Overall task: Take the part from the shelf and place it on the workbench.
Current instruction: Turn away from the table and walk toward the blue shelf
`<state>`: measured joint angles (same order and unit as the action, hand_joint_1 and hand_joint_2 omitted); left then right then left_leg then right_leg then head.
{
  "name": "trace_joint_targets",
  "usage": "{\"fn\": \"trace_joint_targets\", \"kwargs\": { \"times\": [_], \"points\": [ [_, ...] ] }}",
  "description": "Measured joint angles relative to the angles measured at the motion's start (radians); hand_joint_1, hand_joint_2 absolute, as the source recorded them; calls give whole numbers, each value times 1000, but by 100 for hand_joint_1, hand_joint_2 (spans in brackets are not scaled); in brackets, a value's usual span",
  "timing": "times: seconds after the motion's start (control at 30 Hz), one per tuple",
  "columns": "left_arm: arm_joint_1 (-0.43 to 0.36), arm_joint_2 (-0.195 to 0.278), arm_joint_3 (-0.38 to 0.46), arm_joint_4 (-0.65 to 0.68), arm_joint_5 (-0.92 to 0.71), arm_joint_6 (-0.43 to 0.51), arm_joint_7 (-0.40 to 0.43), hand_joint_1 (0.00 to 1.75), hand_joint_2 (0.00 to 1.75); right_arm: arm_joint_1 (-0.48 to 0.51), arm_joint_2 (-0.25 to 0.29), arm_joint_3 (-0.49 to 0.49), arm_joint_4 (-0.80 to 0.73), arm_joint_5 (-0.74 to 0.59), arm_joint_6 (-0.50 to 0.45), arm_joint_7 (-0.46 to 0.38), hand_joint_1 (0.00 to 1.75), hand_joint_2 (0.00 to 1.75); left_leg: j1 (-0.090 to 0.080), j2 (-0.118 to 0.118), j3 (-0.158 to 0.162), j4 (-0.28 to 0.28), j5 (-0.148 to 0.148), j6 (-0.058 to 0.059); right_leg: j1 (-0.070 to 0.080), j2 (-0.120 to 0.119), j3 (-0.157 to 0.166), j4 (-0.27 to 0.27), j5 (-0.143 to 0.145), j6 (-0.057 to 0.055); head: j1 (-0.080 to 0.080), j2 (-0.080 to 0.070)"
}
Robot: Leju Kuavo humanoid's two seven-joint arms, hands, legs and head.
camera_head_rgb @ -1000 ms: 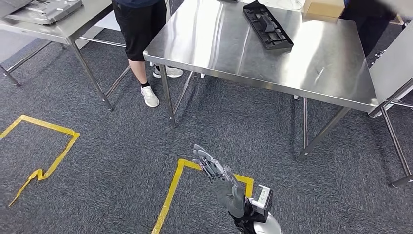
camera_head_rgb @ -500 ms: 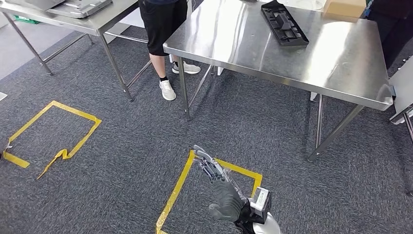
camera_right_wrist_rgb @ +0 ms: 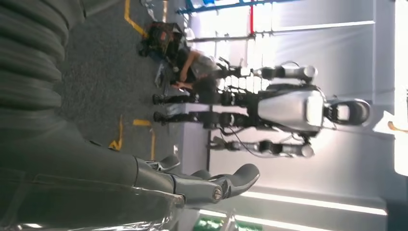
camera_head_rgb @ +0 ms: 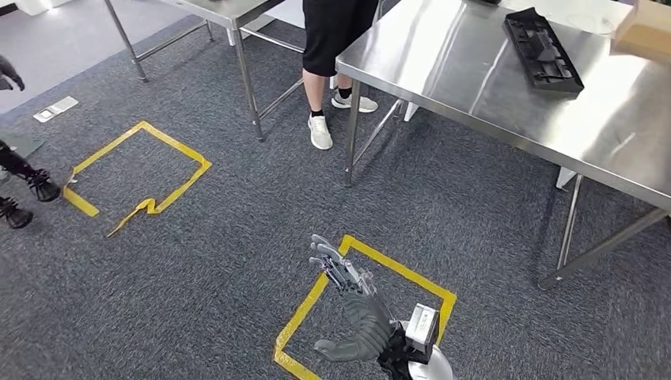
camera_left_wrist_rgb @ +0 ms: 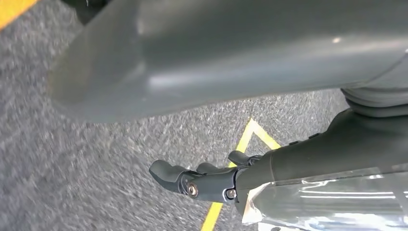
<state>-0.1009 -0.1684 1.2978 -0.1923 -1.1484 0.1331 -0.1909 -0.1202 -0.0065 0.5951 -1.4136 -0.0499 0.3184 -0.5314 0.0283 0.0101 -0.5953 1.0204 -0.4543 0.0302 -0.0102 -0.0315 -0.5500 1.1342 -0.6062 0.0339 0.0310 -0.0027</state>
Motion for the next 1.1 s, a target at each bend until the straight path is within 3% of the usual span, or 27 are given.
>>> {"fn": "trace_joint_targets", "kwargs": {
  "times": [0.07,0.1,0.13,0.2,0.27,0.3,0.37,0.43,0.47,0.53,0.6,0.63,0.67,0.73,0.8,0.9,0.97,1.03,1.1],
  "points": [
    [0,0,0,0,2,0,-2,0,0,1,-2,0,1,0,2,0,0,175,-5,-24,-12,0,8,7,0,24,-67,137,-48,-6,3,0],
    [1,0,0,0,4,0,-3,0,0,1,-3,0,1,0,4,1,0,175,-8,-37,-16,0,11,9,1,27,-81,163,-51,-4,4,0],
    [2,0,0,0,6,1,-3,0,0,1,-4,0,1,1,6,1,0,175,-10,-50,-18,0,15,9,1,29,-73,144,-36,1,4,0],
    [3,-2,0,0,7,3,-5,0,0,-1,-4,0,2,1,12,1,0,175,-11,-75,-20,0,21,6,4,52,-9,8,25,7,4,0],
    [2,-4,0,0,8,5,-5,0,0,-5,-4,0,3,1,16,1,0,175,-12,-97,-24,1,29,-2,11,83,43,-113,70,-1,4,0],
    [2,-6,0,0,8,6,-5,0,0,-6,-4,0,4,1,17,0,0,175,-12,-106,-28,1,33,-8,15,91,51,-137,78,-7,5,0],
    [6,-8,0,0,8,6,-6,0,0,-7,-4,0,7,0,18,-2,0,175,-12,-119,-33,-4,41,-22,16,77,51,-144,86,-18,6,0],
    [9,-8,0,0,8,5,-9,0,0,-7,-1,0,9,0,18,-5,0,175,-13,-92,-45,14,27,-29,7,58,58,-156,100,-29,3,0],
    [9,-8,0,0,8,4,-11,0,0,-6,0,0,10,1,18,-7,0,175,-14,-66,-61,48,3,-32,2,46,60,-161,106,-34,-1,0],
    [9,-8,0,0,7,3,-16,0,0,-2,0,0,11,2,18,-9,0,175,-13,-28,-117,170,-68,-41,1,21,56,-163,110,-41,-6,0],
    [11,-7,0,0,5,2,-21,0,0,2,-1,0,14,4,17,-9,0,175,-7,-21,-158,266,-102,-52,1,-7,51,-162,111,-41,-8,0],
    [11,-7,0,0,3,1,-22,0,0,4,-2,0,14,5,17,-9,0,175,-2,-16,-152,263,-93,-58,-1,-20,50,-161,111,-40,-9,0],
    [12,-6,0,0,1,1,-24,0,0,5,-2,0,14,6,16,-9,0,175,4,-7,-124,219,-68,-64,-4,-32,50,-159,109,-37,-10,0],
    [12,-6,-2,1,-1,-2,-27,0,0,6,-2,0,14,8,14,-10,0,175,15,36,-45,88,-16,-77,-2,-52,46,-147,100,-23,-14,0],
    [10,-8,-5,3,-2,-4,-30,0,0,6,-3,0,14,10,13,-10,0,175,16,59,-9,20,1,-67,7,-67,42,-138,90,-8,-13,0],
    [10,-7,-7,4,-3,-8,-31,0,0,6,-2,1,14,14,11,-11,0,175,5,30,-17,18,3,-33,5,-82,49,-138,86,4,-3,0],
    [10,-6,-8,4,-3,-8,-31,0,0,6,-2,1,14,15,9,-11,0,175,2,9,-21,15,10,-15,-3,-42,30,-91,55,3,0,0],
    [9,-3,-8,4,-3,-7,-31,0,0,9,-3,1,14,16,8,-12,0,175,1,-14,-29,14,16,-4,-5,11,-33,41,-10,-6,4,0],
    [9,-2,-8,4,-2,-5,-31,0,0,14,-5,0,14,16,7,-12,0,175,-5,-41,-36,14,20,4,-2,27,-94,165,-53,-9,5,0]
  ]
}}
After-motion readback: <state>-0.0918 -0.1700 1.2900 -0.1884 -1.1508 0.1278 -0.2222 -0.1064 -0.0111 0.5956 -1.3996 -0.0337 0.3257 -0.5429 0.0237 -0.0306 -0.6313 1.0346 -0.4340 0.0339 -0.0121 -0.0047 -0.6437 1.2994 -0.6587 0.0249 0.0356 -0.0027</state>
